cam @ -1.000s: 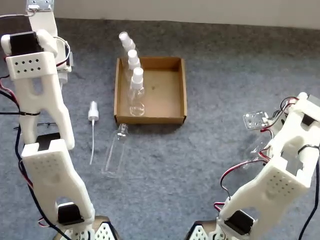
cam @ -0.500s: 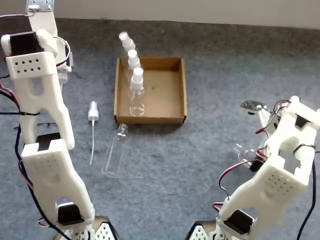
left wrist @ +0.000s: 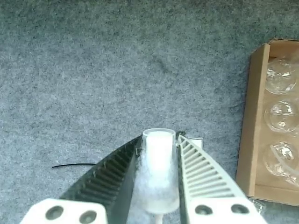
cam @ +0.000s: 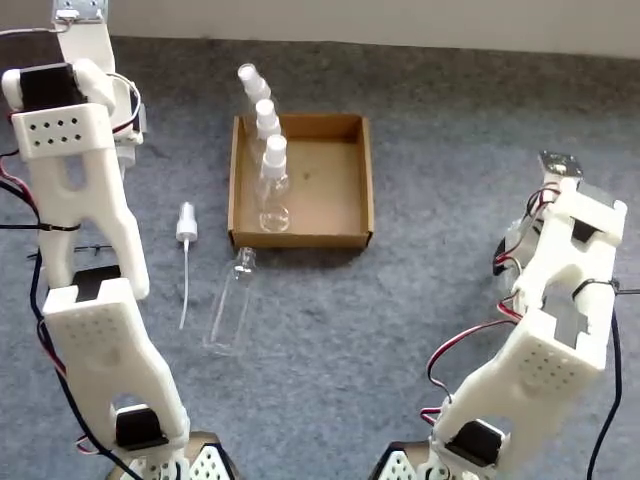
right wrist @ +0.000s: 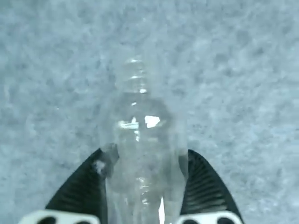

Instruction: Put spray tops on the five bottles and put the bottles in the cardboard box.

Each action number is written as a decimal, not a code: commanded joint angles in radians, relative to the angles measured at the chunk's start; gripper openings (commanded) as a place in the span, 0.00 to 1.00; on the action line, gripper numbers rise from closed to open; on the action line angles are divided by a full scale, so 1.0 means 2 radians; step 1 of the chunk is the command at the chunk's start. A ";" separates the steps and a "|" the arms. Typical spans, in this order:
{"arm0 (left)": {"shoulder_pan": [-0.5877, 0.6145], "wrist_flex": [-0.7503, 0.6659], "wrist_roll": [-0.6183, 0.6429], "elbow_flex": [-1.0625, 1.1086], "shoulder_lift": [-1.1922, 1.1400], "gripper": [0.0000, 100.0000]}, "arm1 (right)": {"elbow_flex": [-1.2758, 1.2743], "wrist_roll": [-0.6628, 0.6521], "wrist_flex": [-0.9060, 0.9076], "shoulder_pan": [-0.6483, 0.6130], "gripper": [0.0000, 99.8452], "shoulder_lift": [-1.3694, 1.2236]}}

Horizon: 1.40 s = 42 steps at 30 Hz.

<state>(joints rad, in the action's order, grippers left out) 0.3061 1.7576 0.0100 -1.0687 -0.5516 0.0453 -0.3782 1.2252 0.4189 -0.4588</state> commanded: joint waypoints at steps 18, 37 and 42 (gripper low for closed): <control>0.002 -0.002 -0.004 0.000 0.031 0.09 | 0.151 -0.019 0.091 -0.035 0.27 0.001; 0.003 -0.002 -0.005 0.000 0.031 0.09 | 0.212 -0.093 0.129 -0.038 0.27 -0.001; 0.005 -0.002 -0.004 0.000 0.031 0.09 | 0.217 -0.094 0.126 -0.020 0.27 -0.046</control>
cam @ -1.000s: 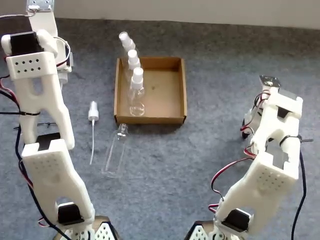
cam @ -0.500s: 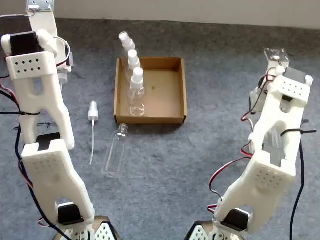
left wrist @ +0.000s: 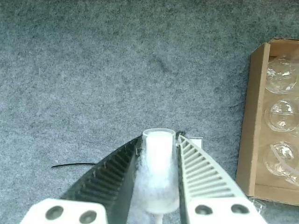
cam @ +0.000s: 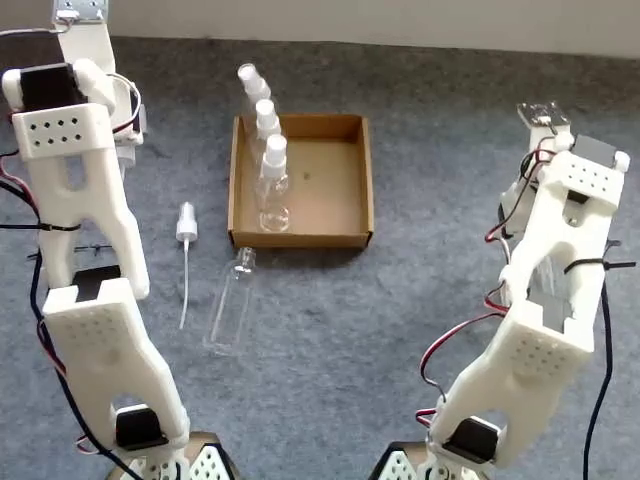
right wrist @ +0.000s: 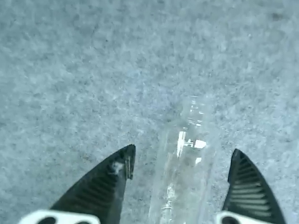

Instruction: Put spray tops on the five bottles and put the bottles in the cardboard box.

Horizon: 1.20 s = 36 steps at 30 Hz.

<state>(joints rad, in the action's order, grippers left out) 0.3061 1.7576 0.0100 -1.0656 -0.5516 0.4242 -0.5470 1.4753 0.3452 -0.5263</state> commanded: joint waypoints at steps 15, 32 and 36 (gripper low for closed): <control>0.005 -0.002 -0.004 -0.002 0.031 0.09 | 0.112 -0.011 0.006 0.027 0.27 -0.066; 0.006 -0.002 -0.004 -0.002 0.031 0.09 | 0.112 -0.012 0.054 0.028 0.22 -0.067; 0.006 -0.002 -0.004 -0.002 0.031 0.09 | 0.112 -0.012 0.054 0.026 0.22 -0.068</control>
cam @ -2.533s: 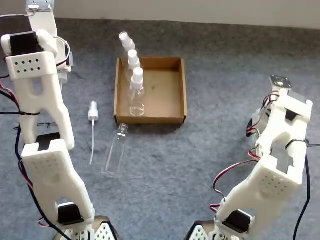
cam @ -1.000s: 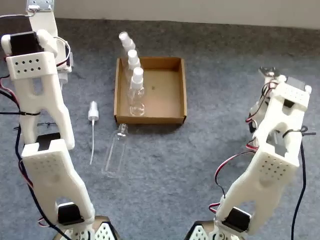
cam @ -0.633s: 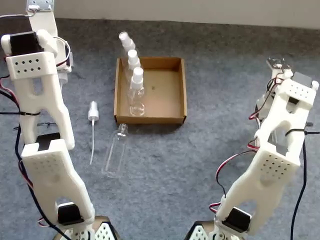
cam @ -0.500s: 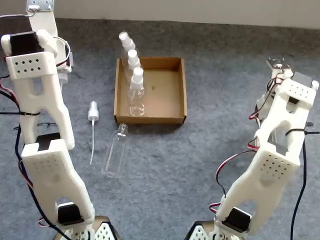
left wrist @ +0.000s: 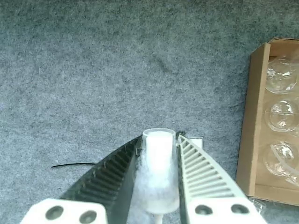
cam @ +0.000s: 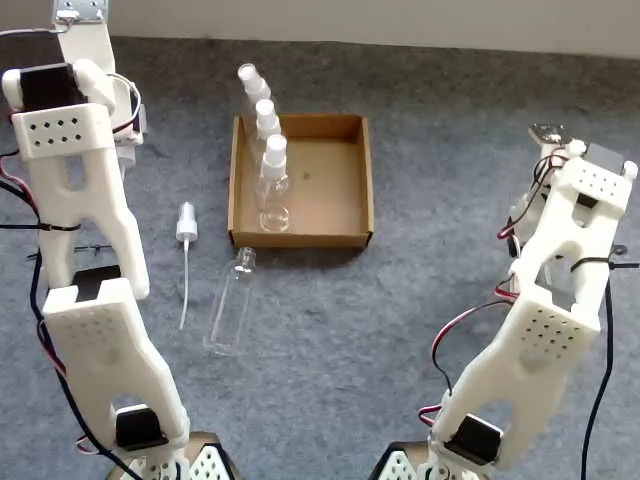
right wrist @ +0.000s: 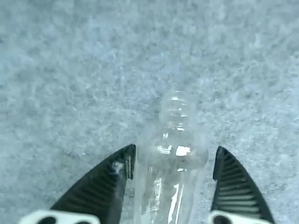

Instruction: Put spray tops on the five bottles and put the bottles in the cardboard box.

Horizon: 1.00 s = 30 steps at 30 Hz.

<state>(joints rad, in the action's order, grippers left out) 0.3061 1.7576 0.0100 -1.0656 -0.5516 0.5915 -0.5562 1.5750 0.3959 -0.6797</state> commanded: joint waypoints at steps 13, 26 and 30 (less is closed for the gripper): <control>0.006 -0.002 -0.004 -0.002 0.031 0.09 | 0.028 -0.008 0.004 0.001 0.26 0.009; 0.005 -0.002 -0.004 -0.002 0.031 0.09 | 0.028 -0.008 0.003 -0.004 0.26 0.009; 0.005 -0.002 -0.004 -0.002 0.031 0.09 | 0.030 -0.007 0.003 -0.008 0.26 0.009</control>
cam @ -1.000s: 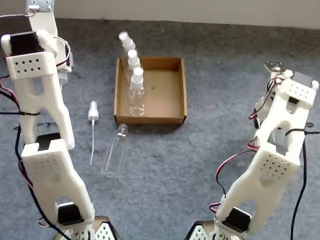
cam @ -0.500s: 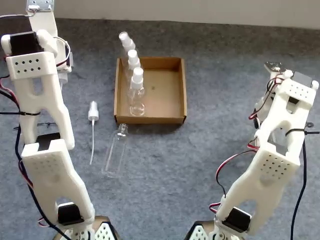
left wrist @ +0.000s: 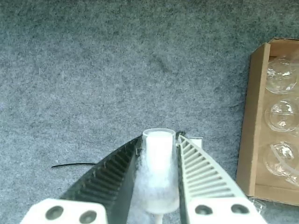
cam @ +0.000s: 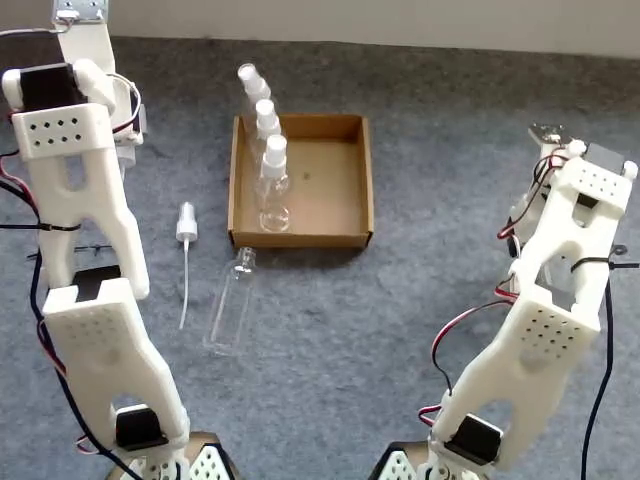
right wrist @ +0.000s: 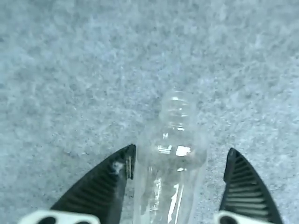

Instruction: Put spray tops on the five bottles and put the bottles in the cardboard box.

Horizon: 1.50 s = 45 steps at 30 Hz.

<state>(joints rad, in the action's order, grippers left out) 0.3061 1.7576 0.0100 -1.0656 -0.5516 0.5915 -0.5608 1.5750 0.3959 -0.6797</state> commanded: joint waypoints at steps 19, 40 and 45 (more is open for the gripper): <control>0.006 -0.002 -0.004 -0.002 0.031 0.09 | 0.028 -0.004 -0.010 -0.006 0.26 -0.026; 0.005 -0.002 -0.004 -0.002 0.031 0.09 | 0.153 -0.004 0.074 -0.004 0.26 -0.053; 0.005 -0.002 -0.004 -0.002 0.031 0.09 | 0.150 -0.005 0.074 -0.003 0.26 -0.088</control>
<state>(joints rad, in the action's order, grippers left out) 0.3061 1.7576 0.0100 -1.0656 -0.5516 0.8738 -0.5639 1.7269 0.3897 -0.8592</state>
